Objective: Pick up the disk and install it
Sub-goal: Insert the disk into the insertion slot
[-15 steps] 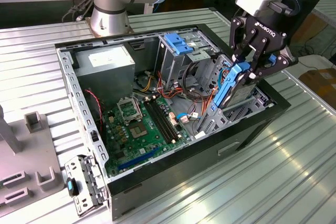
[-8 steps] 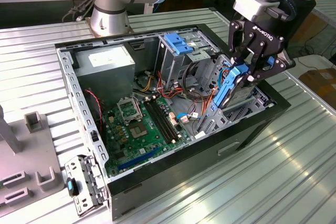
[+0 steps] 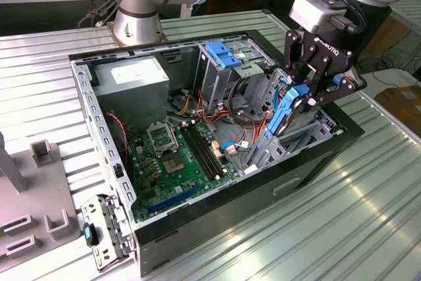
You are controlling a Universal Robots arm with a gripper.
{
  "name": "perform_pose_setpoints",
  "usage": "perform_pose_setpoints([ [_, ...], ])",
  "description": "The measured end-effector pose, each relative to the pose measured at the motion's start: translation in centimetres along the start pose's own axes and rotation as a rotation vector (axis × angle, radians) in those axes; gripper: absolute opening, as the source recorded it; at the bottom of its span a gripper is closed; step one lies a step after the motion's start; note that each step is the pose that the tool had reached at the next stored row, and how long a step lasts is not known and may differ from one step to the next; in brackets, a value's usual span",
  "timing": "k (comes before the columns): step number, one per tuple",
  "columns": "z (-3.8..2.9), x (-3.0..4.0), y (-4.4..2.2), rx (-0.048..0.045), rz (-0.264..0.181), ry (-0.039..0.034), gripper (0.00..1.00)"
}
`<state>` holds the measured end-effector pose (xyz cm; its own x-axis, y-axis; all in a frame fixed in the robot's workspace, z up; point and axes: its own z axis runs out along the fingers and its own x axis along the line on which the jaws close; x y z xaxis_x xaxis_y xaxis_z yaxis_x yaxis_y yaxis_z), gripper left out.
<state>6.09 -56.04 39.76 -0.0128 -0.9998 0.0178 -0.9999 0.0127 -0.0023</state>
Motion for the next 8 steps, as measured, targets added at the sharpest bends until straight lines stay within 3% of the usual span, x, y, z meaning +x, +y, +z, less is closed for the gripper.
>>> perform_pose_setpoints([
  [8, 0.65, -0.01, 0.0, 0.0, 0.0, -0.0001, 0.37],
])
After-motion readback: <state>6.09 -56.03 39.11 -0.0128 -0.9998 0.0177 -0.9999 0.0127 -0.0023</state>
